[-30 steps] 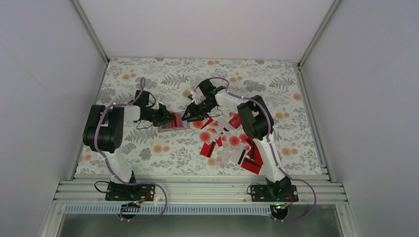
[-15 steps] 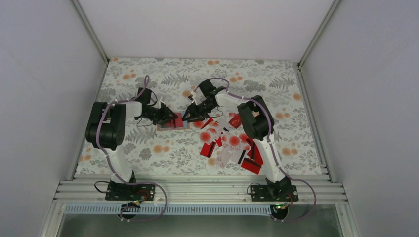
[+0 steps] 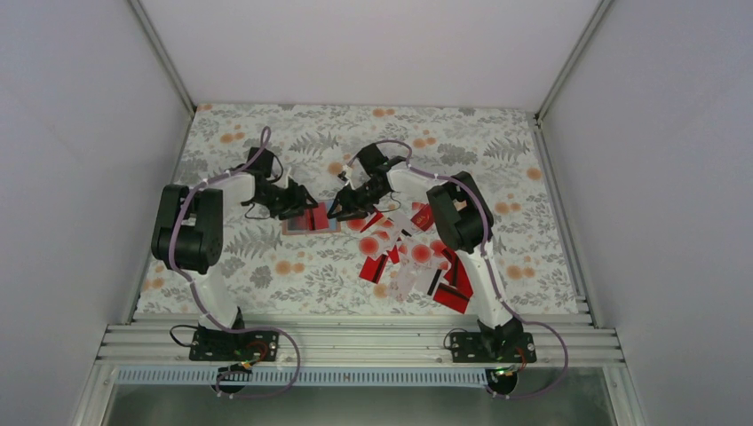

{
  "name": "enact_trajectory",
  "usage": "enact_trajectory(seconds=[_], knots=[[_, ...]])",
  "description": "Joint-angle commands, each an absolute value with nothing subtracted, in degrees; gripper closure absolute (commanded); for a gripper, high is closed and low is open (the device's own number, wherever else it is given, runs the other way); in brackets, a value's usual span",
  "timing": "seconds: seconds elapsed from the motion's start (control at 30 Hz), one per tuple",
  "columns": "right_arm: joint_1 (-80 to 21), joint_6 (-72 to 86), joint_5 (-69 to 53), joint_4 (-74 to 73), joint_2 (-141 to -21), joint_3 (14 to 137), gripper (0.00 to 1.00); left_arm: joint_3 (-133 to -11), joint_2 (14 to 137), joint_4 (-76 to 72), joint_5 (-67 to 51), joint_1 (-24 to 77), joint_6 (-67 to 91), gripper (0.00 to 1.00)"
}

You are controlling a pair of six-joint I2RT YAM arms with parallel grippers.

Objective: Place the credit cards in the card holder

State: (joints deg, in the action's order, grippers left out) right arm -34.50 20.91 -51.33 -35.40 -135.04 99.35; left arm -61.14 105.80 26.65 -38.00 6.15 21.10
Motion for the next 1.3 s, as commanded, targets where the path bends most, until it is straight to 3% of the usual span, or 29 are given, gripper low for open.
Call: enact_trajectory(seconds=[0.0,1.27], knots=[[-35.42,21.27,-47.56,-38.95,-134.95,97.87,0.57,-62.31,104.57,30.8,-33.67,6.77,19.56,0.44],[-35.95,22.77,-46.66,-37.24,-134.61,97.29,0.61,-67.79,109.37,31.27,-33.13,13.14,22.38,0.49]])
